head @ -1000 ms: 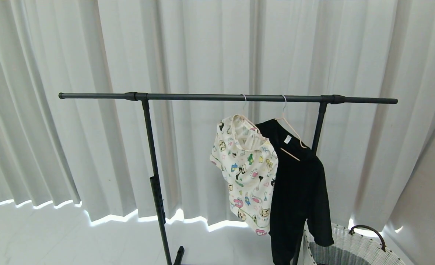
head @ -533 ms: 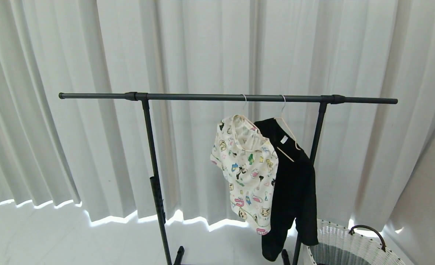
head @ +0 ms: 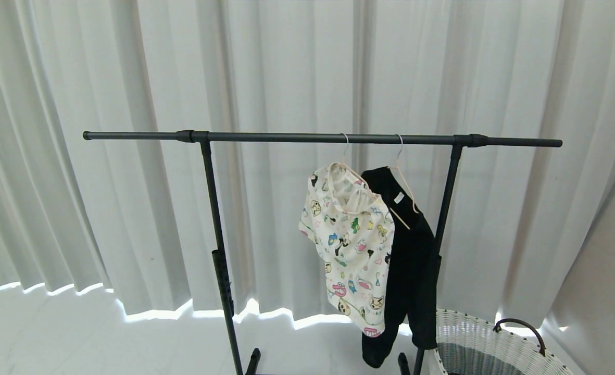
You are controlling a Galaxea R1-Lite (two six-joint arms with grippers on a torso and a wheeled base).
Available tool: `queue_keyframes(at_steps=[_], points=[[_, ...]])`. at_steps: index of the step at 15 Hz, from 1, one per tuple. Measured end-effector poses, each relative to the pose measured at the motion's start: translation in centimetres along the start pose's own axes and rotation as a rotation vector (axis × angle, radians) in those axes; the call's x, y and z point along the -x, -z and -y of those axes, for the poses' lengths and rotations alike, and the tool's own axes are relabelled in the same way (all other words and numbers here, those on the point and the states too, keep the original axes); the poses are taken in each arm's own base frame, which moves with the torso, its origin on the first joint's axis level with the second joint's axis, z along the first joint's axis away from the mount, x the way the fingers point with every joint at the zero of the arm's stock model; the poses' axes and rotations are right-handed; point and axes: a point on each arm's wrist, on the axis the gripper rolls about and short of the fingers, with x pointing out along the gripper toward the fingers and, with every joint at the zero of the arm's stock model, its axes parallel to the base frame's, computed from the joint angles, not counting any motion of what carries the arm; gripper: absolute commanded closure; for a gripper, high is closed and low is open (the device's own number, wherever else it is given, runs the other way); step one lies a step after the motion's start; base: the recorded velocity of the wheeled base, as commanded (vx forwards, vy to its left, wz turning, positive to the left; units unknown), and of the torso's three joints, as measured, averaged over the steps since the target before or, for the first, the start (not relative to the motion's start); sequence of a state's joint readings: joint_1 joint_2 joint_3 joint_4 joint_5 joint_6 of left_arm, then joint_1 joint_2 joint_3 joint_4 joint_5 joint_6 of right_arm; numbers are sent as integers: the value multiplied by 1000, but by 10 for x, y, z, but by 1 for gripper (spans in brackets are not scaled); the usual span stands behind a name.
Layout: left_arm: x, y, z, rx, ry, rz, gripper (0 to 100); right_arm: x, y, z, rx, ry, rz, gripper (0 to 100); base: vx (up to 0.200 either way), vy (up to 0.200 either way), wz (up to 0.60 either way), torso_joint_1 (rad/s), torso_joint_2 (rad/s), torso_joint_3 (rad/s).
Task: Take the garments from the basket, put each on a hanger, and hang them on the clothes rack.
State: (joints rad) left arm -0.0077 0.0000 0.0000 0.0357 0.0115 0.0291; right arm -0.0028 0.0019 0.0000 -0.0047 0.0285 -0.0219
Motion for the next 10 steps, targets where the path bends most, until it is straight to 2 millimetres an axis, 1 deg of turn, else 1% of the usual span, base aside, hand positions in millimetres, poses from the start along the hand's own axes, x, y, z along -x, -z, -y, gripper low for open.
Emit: queue_keyframes(at_steps=[10], points=[[0,0,0,-1,0,-1,0,0,0,0,-7,2,-2,0,0,0,0,0,0,0]])
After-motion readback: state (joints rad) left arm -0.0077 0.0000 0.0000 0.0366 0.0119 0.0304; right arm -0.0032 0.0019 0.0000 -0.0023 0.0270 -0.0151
